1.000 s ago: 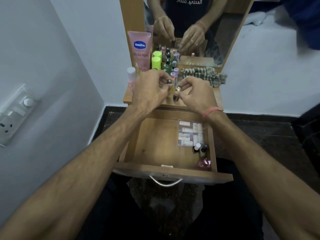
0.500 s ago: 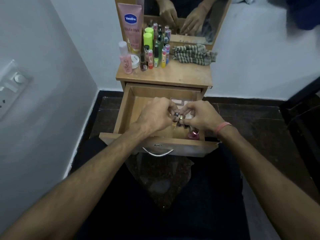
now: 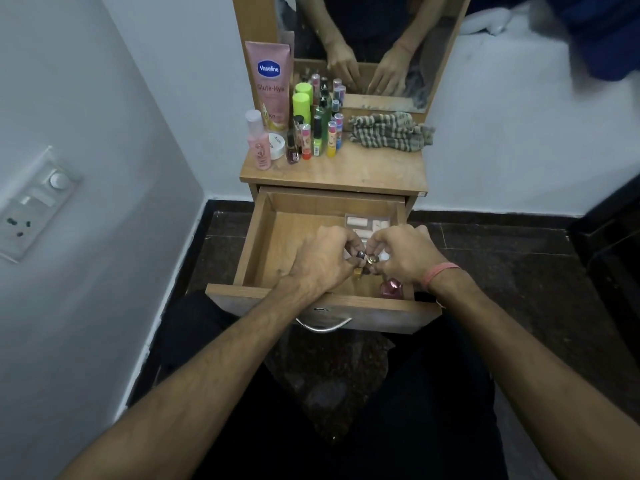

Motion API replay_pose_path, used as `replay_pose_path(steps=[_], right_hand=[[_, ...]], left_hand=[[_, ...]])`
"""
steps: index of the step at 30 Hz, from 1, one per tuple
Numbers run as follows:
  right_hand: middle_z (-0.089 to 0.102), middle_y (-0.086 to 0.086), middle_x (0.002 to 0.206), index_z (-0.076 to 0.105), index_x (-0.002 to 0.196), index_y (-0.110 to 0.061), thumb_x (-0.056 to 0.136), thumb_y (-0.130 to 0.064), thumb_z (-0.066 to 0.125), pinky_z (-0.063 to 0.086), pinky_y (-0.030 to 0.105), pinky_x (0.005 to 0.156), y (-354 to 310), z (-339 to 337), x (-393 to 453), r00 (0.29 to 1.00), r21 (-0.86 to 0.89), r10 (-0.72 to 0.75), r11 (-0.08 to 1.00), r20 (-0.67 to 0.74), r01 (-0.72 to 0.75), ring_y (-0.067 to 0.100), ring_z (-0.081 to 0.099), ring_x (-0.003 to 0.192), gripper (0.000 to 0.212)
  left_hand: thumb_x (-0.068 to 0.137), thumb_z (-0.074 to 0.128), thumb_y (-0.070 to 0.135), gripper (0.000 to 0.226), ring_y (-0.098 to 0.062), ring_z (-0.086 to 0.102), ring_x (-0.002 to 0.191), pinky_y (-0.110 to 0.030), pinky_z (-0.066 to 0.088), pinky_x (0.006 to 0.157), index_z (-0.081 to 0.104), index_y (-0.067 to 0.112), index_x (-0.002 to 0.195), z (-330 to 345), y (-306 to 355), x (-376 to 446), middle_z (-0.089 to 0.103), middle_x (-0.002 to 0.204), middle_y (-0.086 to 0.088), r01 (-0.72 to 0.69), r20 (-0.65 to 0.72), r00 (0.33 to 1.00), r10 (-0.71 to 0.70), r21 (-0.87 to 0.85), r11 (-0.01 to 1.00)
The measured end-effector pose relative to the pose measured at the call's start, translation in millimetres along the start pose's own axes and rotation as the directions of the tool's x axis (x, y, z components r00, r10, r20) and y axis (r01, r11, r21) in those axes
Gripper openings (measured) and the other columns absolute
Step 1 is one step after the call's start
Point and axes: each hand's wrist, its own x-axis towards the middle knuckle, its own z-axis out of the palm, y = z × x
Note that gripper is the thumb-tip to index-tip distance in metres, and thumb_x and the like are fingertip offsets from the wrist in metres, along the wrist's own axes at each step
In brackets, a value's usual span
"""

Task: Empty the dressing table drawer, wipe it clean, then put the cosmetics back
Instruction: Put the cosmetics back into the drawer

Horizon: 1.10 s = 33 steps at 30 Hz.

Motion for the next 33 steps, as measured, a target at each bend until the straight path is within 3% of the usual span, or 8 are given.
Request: replay_pose_path(steps=[6, 10, 15, 19, 23, 28, 30, 33], right_hand=[[0.072, -0.023, 0.108, 0.072, 0.116, -0.039, 0.076, -0.034, 0.092, 0.039, 0.040, 0.097, 0, -12, 0, 0.997, -0.025, -0.006, 1.000, 0.077, 0.008, 0.007, 0.062, 0.104, 0.045], [0.071, -0.018, 0.117, 0.069, 0.127, -0.035, 0.083, -0.034, 0.091, 0.054, 0.032, 0.094, -4, -45, 3, 0.996, 0.090, -0.072, 0.994, 0.056, 0.067, 0.002, 0.061, 0.097, 0.050], [0.072, -0.017, 0.100, 0.075, 0.119, -0.030, 0.091, -0.032, 0.084, 0.060, 0.032, 0.088, -29, -82, 36, 0.966, 0.252, -0.084, 0.957, -0.244, 0.147, 0.001, 0.066, 0.086, 0.029], [0.075, -0.016, 0.104, 0.075, 0.124, -0.030, 0.093, -0.035, 0.076, 0.060, 0.035, 0.088, -59, -90, 83, 0.865, 0.223, -0.063, 0.954, -0.498, 0.198, 0.005, 0.070, 0.086, 0.032], [0.074, -0.005, 0.117, 0.072, 0.133, -0.029, 0.096, -0.033, 0.069, 0.058, 0.043, 0.095, -80, -92, 125, 0.795, 0.091, -0.053, 0.987, -0.605, 0.135, 0.022, 0.069, 0.108, 0.037], [0.071, -0.003, 0.114, 0.073, 0.122, -0.030, 0.098, -0.029, 0.069, 0.057, 0.043, 0.087, -84, -83, 148, 0.800, 0.007, -0.036, 0.999, -0.599, 0.050, 0.027, 0.069, 0.106, 0.024], [0.072, -0.005, 0.110, 0.072, 0.115, -0.030, 0.096, -0.027, 0.074, 0.058, 0.042, 0.087, -82, -82, 150, 0.788, 0.038, -0.032, 0.997, -0.615, 0.070, 0.024, 0.069, 0.103, 0.019], [0.073, -0.011, 0.101, 0.072, 0.106, -0.031, 0.090, -0.025, 0.081, 0.060, 0.040, 0.090, -74, -84, 142, 0.810, 0.166, 0.009, 0.980, -0.587, 0.109, 0.014, 0.069, 0.096, 0.018]], left_hand=[[0.080, 0.095, 0.049, 0.044, -0.004, 0.070, 0.099, -0.029, 0.058, 0.086, 0.079, 0.035, 0.118, -18, -5, -1, 0.075, 0.107, 0.020, -0.015, 0.049, 0.999, 0.017, -0.042, 0.999], [0.090, 0.083, 0.038, 0.022, 0.008, 0.068, 0.097, -0.019, 0.054, 0.090, 0.081, 0.033, 0.111, -61, -20, 16, 0.077, 0.101, 0.023, -0.033, -0.099, 0.995, 0.013, -0.204, 0.978], [0.096, 0.082, 0.032, 0.016, 0.005, 0.067, 0.099, -0.015, 0.050, 0.088, 0.081, 0.029, 0.112, -109, -19, 62, 0.076, 0.105, 0.019, -0.043, -0.424, 0.905, -0.041, -0.187, 0.981], [0.100, 0.076, 0.029, 0.032, -0.007, 0.064, 0.105, -0.022, 0.048, 0.087, 0.079, 0.026, 0.131, -126, -12, 94, 0.074, 0.126, 0.007, -0.043, -0.545, 0.837, 0.056, 0.037, 0.998], [0.106, 0.064, 0.028, 0.030, -0.025, 0.070, 0.109, -0.037, 0.049, 0.081, 0.077, 0.023, 0.133, -126, -13, 117, 0.066, 0.129, 0.001, 0.027, -0.487, 0.870, 0.073, 0.195, 0.980], [0.102, 0.074, 0.022, 0.031, -0.028, 0.070, 0.108, -0.046, 0.059, 0.089, 0.078, 0.023, 0.133, -125, -14, 125, 0.062, 0.129, -0.002, 0.042, -0.452, 0.890, 0.069, 0.230, 0.972], [0.102, 0.075, 0.018, 0.036, -0.028, 0.068, 0.112, -0.043, 0.056, 0.092, 0.076, 0.023, 0.137, -127, -16, 128, 0.061, 0.131, -0.002, 0.040, -0.432, 0.900, 0.060, 0.220, 0.975], [0.105, 0.070, 0.013, 0.028, -0.028, 0.068, 0.106, -0.031, 0.048, 0.078, 0.076, 0.018, 0.132, -131, -17, 126, 0.061, 0.125, -0.003, 0.009, -0.415, 0.904, 0.105, 0.263, 0.965]])
